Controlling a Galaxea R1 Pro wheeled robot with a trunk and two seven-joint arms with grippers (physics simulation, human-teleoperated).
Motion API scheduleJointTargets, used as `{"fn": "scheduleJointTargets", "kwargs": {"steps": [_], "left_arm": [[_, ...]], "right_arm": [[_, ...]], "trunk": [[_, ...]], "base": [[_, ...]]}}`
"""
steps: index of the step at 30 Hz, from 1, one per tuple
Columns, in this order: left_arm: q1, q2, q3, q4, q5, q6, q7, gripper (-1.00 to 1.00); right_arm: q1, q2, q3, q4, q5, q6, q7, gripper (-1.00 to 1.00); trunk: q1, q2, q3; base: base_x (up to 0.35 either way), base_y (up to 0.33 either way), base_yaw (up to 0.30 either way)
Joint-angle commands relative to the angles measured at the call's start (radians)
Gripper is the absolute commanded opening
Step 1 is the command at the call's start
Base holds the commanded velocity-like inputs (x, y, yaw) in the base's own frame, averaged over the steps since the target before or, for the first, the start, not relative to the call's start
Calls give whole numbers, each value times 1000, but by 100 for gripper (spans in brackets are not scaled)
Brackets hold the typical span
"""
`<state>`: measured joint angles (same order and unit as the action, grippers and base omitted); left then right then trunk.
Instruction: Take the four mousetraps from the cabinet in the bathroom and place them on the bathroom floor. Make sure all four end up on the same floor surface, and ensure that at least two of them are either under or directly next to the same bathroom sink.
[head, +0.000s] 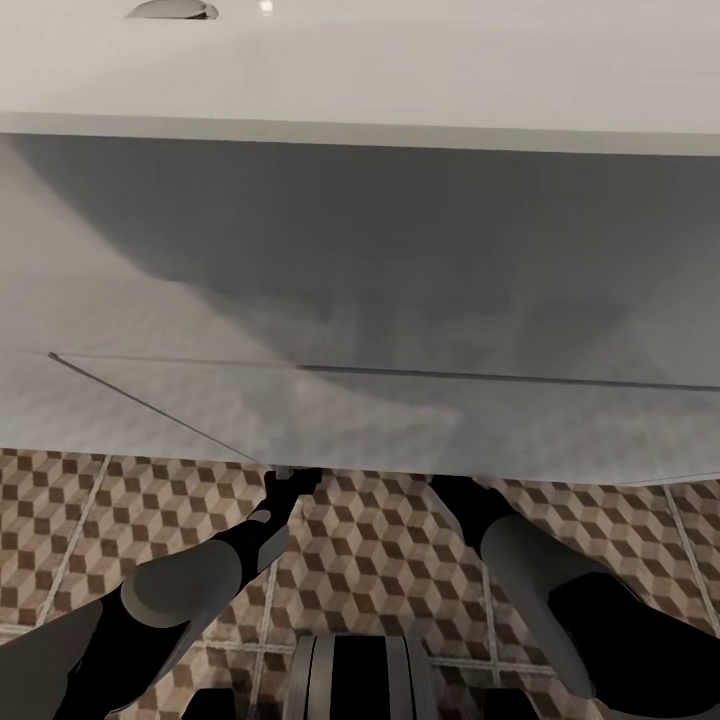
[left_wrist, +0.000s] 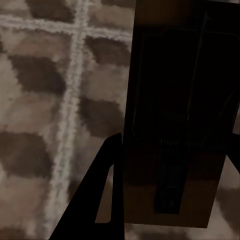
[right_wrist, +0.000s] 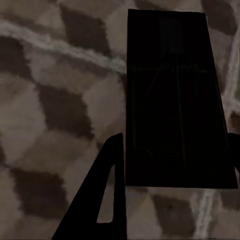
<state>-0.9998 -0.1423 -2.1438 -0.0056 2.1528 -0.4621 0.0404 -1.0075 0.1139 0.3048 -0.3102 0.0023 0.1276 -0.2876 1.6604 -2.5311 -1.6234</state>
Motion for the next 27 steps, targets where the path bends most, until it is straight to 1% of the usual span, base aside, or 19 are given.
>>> {"fn": "scheduleJointTargets", "kwargs": {"steps": [1, 4, 7, 20, 27], "left_arm": [[0, 0, -8, -1, 2, -3, 9, -100], [0, 0, -8, -2, 2, -3, 9, -100], [0, 0, -8, -2, 2, -3, 9, -100], [-1, -1, -10, -2, 2, 3, 9, -100], [-17, -3, -8, 0, 5, 6, 10, -100]], "right_arm": [[0, 1, 8, -3, -1, 27, 1, -100], [0, 4, 5, -5, -4, 81, 8, -100], [0, 4, 4, -6, -6, 101, 9, -100], [0, 6, 3, -6, -8, 107, 9, -100], [0, 10, 3, -5, -9, 107, 8, -100]], "trunk": [[0, 0, -1], [0, 0, -1], [0, 0, -1], [0, 0, -1], [0, 0, -1]], "base": [[0, 0, 0], [0, 0, 0], [0, 0, 0], [0, 0, 0], [0, 0, 0]]}}
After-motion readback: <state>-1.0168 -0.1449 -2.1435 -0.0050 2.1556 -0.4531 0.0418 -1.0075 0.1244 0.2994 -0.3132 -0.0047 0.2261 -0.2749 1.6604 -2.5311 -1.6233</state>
